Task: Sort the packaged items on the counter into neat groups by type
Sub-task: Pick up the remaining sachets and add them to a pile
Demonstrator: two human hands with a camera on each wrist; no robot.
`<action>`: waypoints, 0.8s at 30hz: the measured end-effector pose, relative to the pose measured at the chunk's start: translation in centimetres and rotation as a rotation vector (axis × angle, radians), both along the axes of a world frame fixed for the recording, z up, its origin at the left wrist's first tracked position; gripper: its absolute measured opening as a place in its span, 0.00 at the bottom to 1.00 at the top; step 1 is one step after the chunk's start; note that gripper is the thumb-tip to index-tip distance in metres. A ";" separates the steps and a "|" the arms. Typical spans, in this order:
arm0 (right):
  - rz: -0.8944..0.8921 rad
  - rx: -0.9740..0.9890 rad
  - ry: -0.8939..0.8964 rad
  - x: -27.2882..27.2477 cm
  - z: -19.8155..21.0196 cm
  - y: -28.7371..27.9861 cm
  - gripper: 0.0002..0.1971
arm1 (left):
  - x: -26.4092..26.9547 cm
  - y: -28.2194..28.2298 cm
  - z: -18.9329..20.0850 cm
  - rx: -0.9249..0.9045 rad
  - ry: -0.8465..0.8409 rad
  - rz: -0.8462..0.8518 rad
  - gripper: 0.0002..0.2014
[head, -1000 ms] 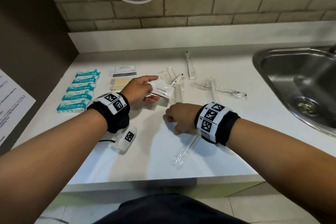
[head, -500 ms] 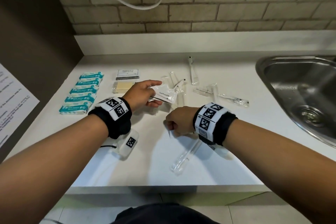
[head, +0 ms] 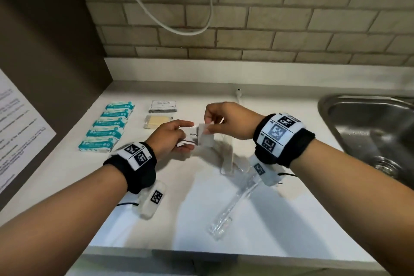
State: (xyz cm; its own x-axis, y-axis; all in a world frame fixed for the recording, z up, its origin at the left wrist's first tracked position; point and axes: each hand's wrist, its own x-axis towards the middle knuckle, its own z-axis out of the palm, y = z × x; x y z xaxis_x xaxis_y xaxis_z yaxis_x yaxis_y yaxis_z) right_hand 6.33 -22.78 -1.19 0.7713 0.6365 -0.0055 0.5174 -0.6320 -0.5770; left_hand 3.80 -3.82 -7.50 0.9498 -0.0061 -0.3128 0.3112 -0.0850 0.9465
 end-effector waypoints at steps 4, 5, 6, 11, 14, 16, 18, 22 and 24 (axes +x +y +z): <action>-0.046 0.132 -0.203 0.3 1.2 1.5 0.10 | -0.4 0.8 0.9 -0.038 -0.018 -0.012 0.20; -0.030 0.125 -0.245 0.2 1.4 2.1 0.09 | -0.5 1.0 1.2 -0.057 -0.029 -0.019 0.20; -0.006 0.096 -0.281 -0.1 1.3 2.6 0.07 | -0.6 1.1 1.6 -0.084 -0.041 -0.022 0.19; 0.004 0.134 -0.120 -0.7 -0.4 5.1 0.13 | -0.9 2.0 3.2 -0.189 -0.125 -0.016 0.19; -0.051 0.317 0.066 -0.6 -0.7 5.8 0.18 | -1.0 3.3 3.2 -0.226 -0.124 0.007 0.20; -0.056 0.356 0.106 -0.5 -0.5 6.4 0.19 | -1.2 4.4 3.1 -0.238 -0.125 0.009 0.20; -0.059 0.367 0.137 -0.4 -0.5 7.1 0.19 | -1.2 5.6 2.9 -0.257 -0.132 0.023 0.19; -0.073 0.372 0.103 0.1 -0.8 8.7 0.25 | -1.0 7.5 2.9 -0.311 -0.105 -0.021 0.18; -0.075 0.350 0.037 0.3 -1.2 9.5 0.23 | -0.9 8.2 3.1 -0.244 -0.111 -0.058 0.14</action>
